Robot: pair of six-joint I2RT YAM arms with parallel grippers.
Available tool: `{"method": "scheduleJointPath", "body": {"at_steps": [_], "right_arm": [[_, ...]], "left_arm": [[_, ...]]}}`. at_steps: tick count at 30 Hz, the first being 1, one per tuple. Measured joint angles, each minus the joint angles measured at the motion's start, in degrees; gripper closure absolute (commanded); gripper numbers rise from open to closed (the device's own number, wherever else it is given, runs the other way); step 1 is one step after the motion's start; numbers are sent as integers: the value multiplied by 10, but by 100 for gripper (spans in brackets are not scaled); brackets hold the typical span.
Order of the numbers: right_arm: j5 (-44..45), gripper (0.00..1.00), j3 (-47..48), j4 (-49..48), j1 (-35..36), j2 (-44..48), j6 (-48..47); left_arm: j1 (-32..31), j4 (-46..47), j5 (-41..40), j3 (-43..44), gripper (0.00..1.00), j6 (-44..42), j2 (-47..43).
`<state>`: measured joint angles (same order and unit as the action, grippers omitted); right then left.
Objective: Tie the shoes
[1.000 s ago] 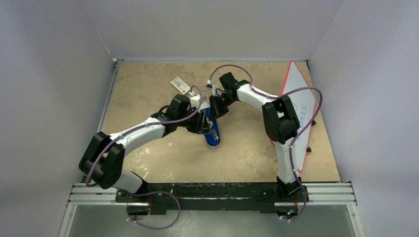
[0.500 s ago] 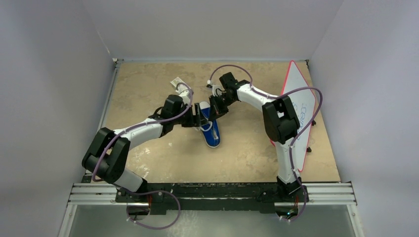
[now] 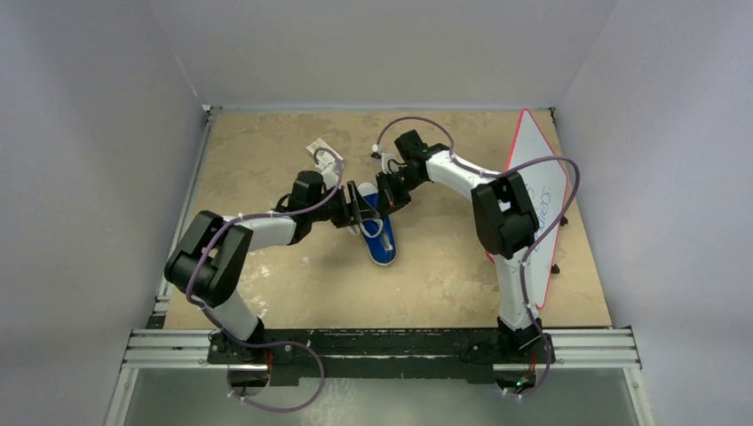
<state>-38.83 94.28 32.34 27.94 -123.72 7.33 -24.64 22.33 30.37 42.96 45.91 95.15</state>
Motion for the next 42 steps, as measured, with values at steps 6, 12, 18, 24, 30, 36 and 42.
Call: {"method": "scheduleJointPath", "body": {"at_steps": [6, 12, 18, 24, 30, 36, 42], "right_arm": [[-4, 100, 0, 2, 0, 0, -2], [-10, 100, 0, 4, -2, 0, -3], [-12, 100, 0, 4, -2, 0, -3], [-12, 100, 0, 4, -3, 0, -3], [-13, 100, 0, 4, -4, 0, -3], [-14, 100, 0, 4, -6, 0, -3], [-14, 100, 0, 3, -6, 0, -3]], "left_arm": [[-2, 35, 75, -7, 61, 43, 4], [-1, 141, 139, -10, 85, 121, 14], [10, 378, 144, -12, 71, 287, 98], [28, 406, 104, -18, 37, 318, 105], [-21, 86, 30, 1, 31, 66, -54], [-82, -41, 4, 3, 32, -38, -46], [-96, -92, -37, 3, 44, -67, -31]]}}
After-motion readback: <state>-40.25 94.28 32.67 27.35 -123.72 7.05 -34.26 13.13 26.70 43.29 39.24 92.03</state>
